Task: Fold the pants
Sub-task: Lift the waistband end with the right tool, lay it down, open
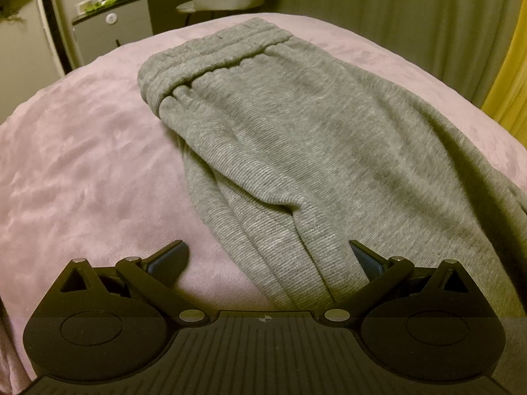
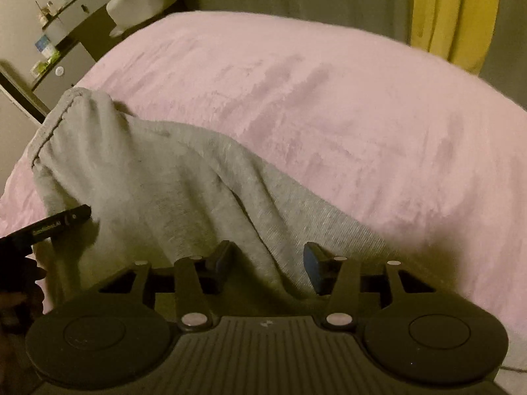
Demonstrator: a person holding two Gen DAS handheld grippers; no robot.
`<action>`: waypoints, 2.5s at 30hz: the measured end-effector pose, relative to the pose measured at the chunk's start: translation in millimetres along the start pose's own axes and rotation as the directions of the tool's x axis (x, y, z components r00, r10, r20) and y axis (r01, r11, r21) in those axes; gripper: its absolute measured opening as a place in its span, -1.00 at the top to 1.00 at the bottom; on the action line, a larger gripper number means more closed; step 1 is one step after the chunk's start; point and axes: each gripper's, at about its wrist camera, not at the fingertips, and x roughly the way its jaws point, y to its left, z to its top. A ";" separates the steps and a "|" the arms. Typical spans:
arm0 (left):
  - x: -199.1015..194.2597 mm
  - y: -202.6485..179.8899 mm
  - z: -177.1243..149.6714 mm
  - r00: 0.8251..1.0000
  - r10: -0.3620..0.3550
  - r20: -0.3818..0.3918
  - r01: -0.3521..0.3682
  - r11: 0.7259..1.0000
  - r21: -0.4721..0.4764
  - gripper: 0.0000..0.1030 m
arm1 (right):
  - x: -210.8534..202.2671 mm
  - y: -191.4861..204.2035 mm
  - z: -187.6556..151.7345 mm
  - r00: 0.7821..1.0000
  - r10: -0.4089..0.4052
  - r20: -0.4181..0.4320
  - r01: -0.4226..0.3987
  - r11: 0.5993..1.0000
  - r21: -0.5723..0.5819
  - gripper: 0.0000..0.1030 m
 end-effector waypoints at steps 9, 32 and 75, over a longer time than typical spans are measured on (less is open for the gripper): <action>0.7 -0.6 0.0 1.000 0.002 -0.001 -0.002 1.000 -0.001 -1.00 | 13.0 22.4 4.0 0.999 -0.039 -0.004 0.038 0.990 -0.134 0.72; 1.1 0.6 -0.6 1.000 -0.001 0.007 0.001 1.000 -0.017 -1.00 | 10.5 55.8 22.5 0.982 0.034 0.187 -0.021 0.997 -0.068 0.98; -28.5 -1.7 1.3 1.000 -0.026 -0.016 0.026 1.000 0.017 -1.00 | -130.7 -140.2 -230.9 0.792 -0.600 0.112 0.430 0.679 0.594 -0.56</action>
